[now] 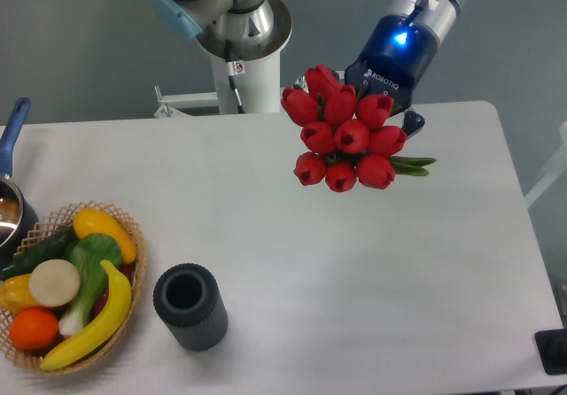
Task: Insert the flowers into the vase
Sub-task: 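Carry the red tulip bunch in the gripper toward the black vase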
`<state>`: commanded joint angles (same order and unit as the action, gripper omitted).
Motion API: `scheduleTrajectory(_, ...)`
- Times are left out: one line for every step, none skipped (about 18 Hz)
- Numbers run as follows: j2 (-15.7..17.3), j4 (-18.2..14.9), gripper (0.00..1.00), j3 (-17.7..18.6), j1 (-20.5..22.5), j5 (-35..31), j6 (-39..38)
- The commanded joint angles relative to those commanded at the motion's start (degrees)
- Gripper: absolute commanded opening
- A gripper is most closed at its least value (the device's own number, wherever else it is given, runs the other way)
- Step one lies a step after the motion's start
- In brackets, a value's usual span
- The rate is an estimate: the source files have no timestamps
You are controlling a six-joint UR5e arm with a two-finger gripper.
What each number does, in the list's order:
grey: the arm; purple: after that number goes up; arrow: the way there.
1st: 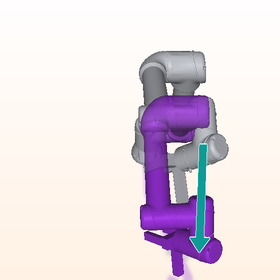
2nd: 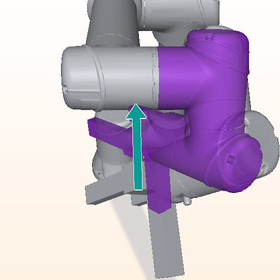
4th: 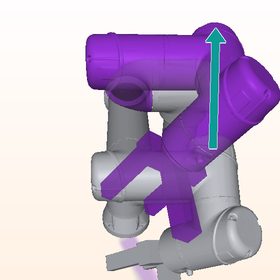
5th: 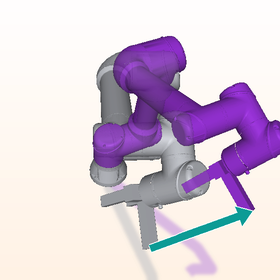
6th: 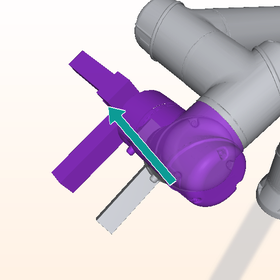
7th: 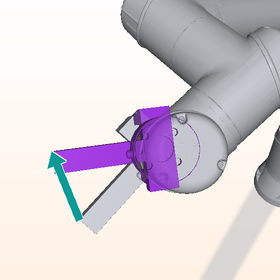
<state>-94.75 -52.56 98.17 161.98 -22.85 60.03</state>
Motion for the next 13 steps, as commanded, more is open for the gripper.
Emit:
scheduleTrajectory(0.0, 0.0, 0.33, 0.0, 0.0, 0.0, 0.0)
scheduleTrajectory(0.0, 0.1, 0.33, -0.1, -0.3, 0.0, 0.0)
scheduleTrajectory(-0.1, 0.3, 0.33, -0.4, -0.7, 0.0, 0.0)
scheduleTrajectory(-0.3, 0.4, 0.32, -0.6, -0.9, 0.0, -0.1)
scheduleTrajectory(-0.4, 0.4, 0.33, -0.7, -0.9, 0.1, -0.2)
scheduleTrajectory(-0.4, 0.4, 0.33, -0.6, -0.9, 0.1, -0.7)
scheduleTrajectory(-0.4, 0.4, 0.33, -0.7, -0.9, 0.1, -1.2)
scheduleTrajectory(-0.4, 0.4, 0.33, -0.8, -0.9, 0.1, -1.4)
scheduleTrajectory(-0.4, 0.4, 0.33, -0.8, -0.9, 0.1, -1.4)
scheduleTrajectory(-0.4, 0.5, 0.33, -1.1, -1.0, 0.1, -1.5)
scheduleTrajectory(-0.7, 0.8, 0.33, -1.3, -1.0, 0.1, -1.5)
scheduleTrajectory(-1.1, 0.8, 0.33, -1.8, -1.3, 0.1, -1.5)
scheduleTrajectory(-1.5, 0.8, 0.33, -2.2, -1.4, 0.1, -1.5)
